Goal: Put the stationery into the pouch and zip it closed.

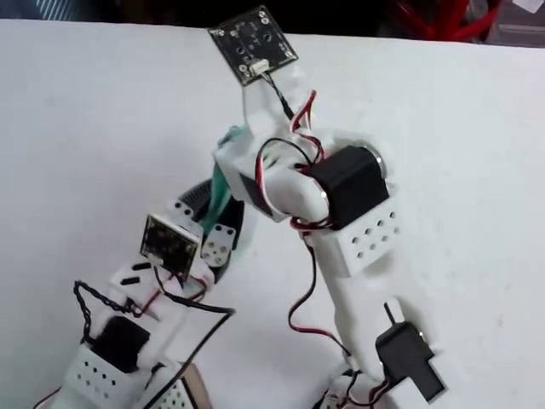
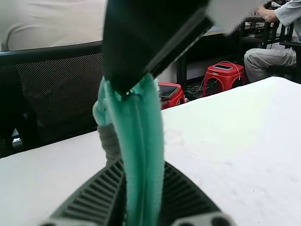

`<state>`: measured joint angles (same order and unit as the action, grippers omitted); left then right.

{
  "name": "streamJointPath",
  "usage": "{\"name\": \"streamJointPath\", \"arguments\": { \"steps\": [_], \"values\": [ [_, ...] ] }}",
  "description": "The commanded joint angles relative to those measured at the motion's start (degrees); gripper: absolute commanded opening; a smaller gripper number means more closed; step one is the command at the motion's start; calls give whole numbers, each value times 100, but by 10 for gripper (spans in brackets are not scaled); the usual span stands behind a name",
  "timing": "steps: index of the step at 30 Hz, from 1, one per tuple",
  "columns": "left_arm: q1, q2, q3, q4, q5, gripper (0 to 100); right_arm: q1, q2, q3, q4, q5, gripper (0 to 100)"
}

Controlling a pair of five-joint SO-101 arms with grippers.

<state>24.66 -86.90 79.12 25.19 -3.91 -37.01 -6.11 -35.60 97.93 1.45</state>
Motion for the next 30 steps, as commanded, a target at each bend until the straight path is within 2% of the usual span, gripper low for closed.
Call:
{"name": "streamJointPath", "arguments": {
  "steps": [1,4,9,16,27,30],
  "values": [
    [48,66,0,-18,-62,22,-66,48,-26,22,105,83],
    [48,66,0,-18,-62,22,-277,-136,-26,13,466,19],
    [48,66,0,-18,-62,22,-409,-602,-35,-224,651,50],
    [48,66,0,-9,-62,22,-268,-462,-26,-110,651,217],
    [48,66,0,-9,-62,22,-189,84,-35,-233,651,193],
    [48,66,0,-9,-62,22,-189,92,-9,-233,730,143]
  ]
}}
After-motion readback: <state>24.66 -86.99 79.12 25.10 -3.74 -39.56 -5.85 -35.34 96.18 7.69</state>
